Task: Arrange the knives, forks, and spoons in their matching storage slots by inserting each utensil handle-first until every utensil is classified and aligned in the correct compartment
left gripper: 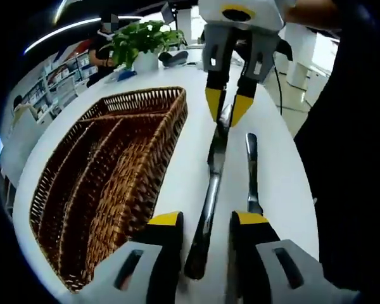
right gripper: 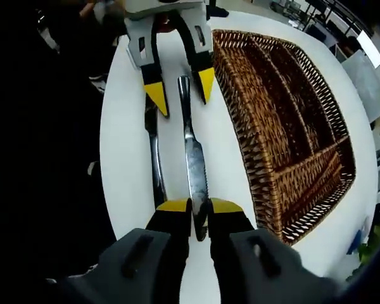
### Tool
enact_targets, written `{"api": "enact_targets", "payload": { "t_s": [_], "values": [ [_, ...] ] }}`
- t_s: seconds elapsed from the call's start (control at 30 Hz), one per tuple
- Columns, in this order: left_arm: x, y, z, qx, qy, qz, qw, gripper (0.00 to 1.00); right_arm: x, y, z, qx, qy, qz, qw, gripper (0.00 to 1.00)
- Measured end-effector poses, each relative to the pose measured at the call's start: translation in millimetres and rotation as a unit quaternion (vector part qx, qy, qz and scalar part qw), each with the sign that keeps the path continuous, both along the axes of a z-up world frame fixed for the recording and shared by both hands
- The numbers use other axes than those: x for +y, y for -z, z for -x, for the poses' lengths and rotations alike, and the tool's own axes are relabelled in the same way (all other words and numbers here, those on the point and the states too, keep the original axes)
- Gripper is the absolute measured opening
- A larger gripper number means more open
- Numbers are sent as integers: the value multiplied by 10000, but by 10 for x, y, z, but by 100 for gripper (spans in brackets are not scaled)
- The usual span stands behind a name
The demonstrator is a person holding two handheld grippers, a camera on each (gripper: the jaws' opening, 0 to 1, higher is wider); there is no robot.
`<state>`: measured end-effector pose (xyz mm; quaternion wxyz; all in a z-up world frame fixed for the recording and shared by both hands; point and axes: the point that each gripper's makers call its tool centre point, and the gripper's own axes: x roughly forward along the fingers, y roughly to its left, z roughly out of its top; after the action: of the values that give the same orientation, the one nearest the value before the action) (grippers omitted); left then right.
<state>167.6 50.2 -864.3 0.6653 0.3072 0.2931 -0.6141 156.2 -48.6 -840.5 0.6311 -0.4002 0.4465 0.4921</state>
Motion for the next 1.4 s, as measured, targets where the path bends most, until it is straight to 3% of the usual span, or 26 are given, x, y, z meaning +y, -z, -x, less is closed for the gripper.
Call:
{"api": "enact_targets", "payload": {
  "t_s": [0.03,0.2,0.37,0.4,0.53,0.77,1.1,1.23,1.4],
  "values": [
    [6,24,-2,-129,148,-96,9998,29,2,-4,-2,1,4,7,10000,9],
    [-4,47,21,-58,289,-130,9995,24,9,-26,-5,-16,-8,54,10000,9],
    [-61,42,63,-318,735,-287,9964,15,19,-43,3,-18,-15,62,10000,8],
    [-84,34,26,-474,843,-291,9949,12,17,-45,1,-14,-13,64,10000,8],
    [-74,14,30,-383,773,-410,9954,12,14,-45,1,-20,-13,69,10000,8],
    [-54,2,-18,-566,603,-555,9950,8,14,-68,-34,-150,-94,15,9998,9],
    [-50,-144,-8,-518,618,-459,9957,6,-8,-77,-39,-202,-159,-248,9994,11],
    [-47,-150,26,-531,663,-482,9952,5,30,-98,-63,-319,-149,-409,9985,22],
    [-40,-188,61,-469,647,-479,9957,5,123,-280,-135,-507,162,-1011,9935,45]
  ]
}}
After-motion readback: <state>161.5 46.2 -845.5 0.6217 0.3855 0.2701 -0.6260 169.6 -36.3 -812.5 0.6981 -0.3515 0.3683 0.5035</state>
